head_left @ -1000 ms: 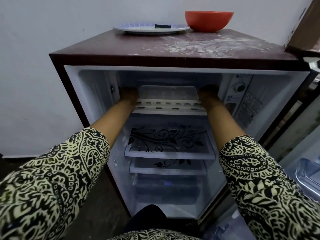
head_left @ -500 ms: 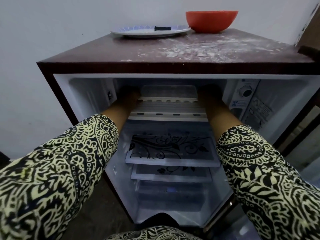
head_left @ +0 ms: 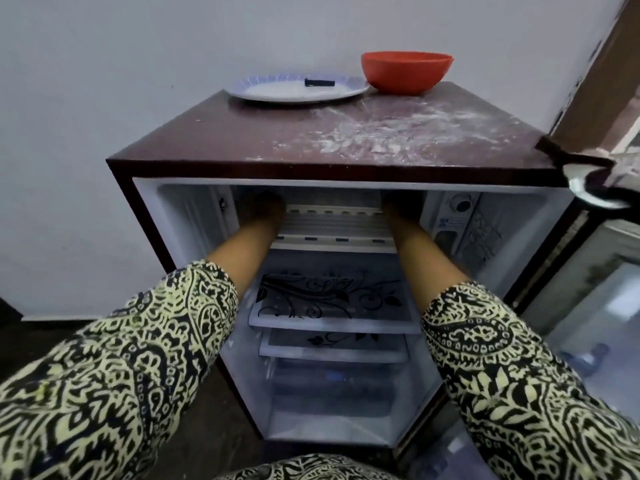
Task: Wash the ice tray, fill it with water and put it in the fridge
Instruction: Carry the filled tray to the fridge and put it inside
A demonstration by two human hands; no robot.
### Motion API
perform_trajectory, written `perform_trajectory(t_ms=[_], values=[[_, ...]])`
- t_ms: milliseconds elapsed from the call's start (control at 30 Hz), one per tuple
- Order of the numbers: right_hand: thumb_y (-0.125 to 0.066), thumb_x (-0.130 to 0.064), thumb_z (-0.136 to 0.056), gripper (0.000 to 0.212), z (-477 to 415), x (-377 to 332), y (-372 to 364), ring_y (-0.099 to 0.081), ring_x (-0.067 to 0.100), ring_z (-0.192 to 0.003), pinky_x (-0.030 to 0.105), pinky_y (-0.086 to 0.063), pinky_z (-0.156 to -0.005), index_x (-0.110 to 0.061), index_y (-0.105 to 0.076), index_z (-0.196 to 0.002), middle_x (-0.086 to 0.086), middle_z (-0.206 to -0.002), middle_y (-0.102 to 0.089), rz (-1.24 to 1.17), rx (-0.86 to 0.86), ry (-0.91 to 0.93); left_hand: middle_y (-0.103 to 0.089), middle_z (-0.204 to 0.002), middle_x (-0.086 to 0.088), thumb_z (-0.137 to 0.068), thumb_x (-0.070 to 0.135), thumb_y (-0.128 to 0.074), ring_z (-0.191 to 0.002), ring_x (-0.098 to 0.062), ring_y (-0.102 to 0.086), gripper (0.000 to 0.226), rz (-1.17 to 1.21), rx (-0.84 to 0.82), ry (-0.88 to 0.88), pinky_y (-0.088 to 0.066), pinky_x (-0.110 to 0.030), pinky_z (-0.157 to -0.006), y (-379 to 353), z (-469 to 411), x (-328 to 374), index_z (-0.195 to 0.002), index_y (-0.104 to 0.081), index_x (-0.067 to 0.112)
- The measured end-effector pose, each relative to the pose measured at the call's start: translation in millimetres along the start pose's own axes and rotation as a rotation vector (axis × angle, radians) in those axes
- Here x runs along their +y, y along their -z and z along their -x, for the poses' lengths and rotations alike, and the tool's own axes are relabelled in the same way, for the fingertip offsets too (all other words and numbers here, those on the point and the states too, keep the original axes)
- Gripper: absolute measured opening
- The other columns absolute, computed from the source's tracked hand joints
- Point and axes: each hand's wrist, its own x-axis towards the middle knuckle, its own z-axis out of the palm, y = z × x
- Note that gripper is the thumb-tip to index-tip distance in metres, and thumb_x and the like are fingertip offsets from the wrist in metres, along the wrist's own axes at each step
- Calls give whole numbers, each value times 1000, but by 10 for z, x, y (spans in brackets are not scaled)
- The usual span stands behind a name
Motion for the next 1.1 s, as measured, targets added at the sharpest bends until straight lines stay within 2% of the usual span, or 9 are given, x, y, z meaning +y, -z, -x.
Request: perform_trajectory(t_ms=[167,233,333,467,600,700,800,933,1100], values=[[-37,-12,-98,37,884,-52,349,-53,34,-112,31,-41,-83,-3,-51,-132,19,-133,-53,-42,17,88,-47,-145,-15,-99,10,-46,-99,-23,-59,47,266,-72,-50,-39,-13,-62,38,936,232,-145,-40,7],[-43,-15,-98,34,1485,84,543,-59,31,-102,31,-44,-80,-6,-57,-127,16,-123,-61,-82,69,110,-54,-138,-13,-99,13,-49,-101,-22,-59,45,301,-134,-161,-40,-18,-72,-35,1513,286,-143,-45,11],[-51,-14,-94,26,2322,407,916,-58,27,-106,28,-39,-88,-8,-65,-115,12,-116,-65,-38,211,173,-61,-132,-7,-97,14,-54,-115,-21,-58,36,290,-291,-432,-44,-25,-89,-225,2403,480,-133,-57,14],[-55,-2,-87,24,3167,844,1547,-58,38,-100,41,-43,-87,-4,-67,-107,18,-108,-66,89,396,78,-60,-129,-14,-95,6,-54,-120,-29,-54,33,228,-466,-784,-40,-32,-100,-524,3401,959,-126,-63,9],[-56,-2,-85,28,3689,1236,2140,-52,39,-101,41,-34,-82,-9,-67,-110,17,-108,-64,400,560,-105,-43,-146,-11,-93,6,-48,-137,-31,-33,38,48,-273,-963,-23,-39,-111,-735,4024,1252,-128,-61,15],[-52,-11,-87,30,3832,1467,2384,-51,39,-105,43,-30,-89,-11,-65,-114,17,-112,-63,592,471,-290,-59,-131,-11,-87,8,-47,-124,-32,-47,39,70,-307,-1111,-28,-45,-107,-842,4334,1400,-120,-66,13],[-51,-12,-87,32,3988,1544,2343,-53,41,-101,44,-31,-90,-5,-62,-116,22,-106,-62,640,374,-326,-59,-130,-3,-89,16,-49,-123,-27,-46,42,-92,-451,-1173,-14,-48,-115,-1006,4628,1383,-130,-58,17],[-55,-2,-81,42,4177,1531,2230,-51,41,-98,46,-30,-93,0,-56,-123,23,-104,-59,667,380,-225,-58,-123,-5,-84,8,-52,-125,-25,-40,43,-10,-516,-1190,-2,-52,-117,-993,4582,1246,-126,-58,12],[-51,-6,-86,44,4354,1302,2083,-51,39,-101,44,-31,-87,-1,-49,-130,22,-112,-59,684,285,-221,-60,-115,-8,-84,5,-47,-121,-26,-44,37,64,-642,-1125,-5,-54,-117,-757,4470,1103,-117,-62,8]])
